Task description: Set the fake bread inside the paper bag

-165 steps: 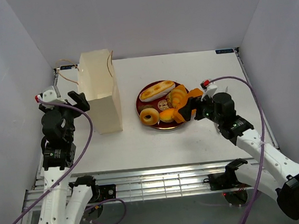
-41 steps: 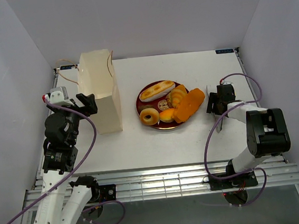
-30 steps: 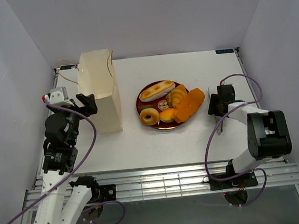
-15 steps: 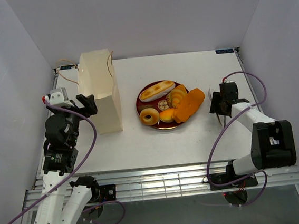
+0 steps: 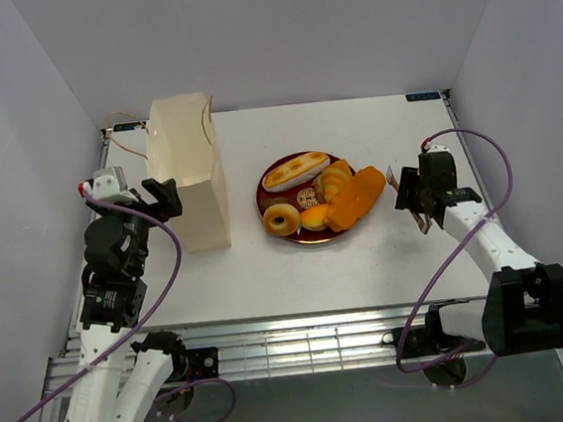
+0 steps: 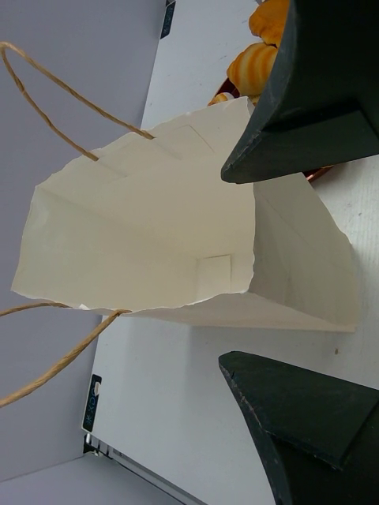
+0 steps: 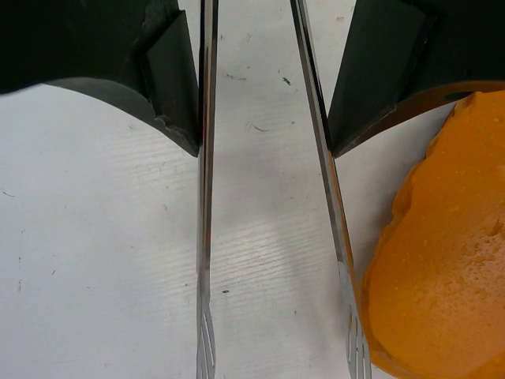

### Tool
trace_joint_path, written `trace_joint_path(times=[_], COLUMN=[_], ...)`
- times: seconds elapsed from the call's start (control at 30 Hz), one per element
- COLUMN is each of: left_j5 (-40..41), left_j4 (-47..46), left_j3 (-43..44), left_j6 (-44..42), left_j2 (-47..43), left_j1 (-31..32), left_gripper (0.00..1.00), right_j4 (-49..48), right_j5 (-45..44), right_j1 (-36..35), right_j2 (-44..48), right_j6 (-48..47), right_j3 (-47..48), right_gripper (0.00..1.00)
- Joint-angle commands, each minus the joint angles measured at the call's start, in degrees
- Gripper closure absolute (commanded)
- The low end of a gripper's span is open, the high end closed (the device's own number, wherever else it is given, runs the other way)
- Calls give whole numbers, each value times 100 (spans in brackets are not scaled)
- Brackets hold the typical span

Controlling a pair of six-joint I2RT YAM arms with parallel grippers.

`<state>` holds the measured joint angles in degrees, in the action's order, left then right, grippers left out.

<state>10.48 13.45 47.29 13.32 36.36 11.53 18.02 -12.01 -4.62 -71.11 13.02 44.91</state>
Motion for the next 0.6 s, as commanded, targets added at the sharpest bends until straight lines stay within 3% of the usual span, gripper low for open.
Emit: trace_joint_path(times=[0.0,0.57], left_j5=[59,156], left_j4=[-36,-62], left_j3=[-44,-88], left_j6=[-31,-14], left_j2=[-76,-120], left_j1=[33,33], left_gripper=[2,2], right_j4=[131,456], right_j5=[137,814], right_j1=[-12,-12], right_j2=[378,1398], right_j6=[-62,-62], right_j3=[256,352], right_gripper=[32,35])
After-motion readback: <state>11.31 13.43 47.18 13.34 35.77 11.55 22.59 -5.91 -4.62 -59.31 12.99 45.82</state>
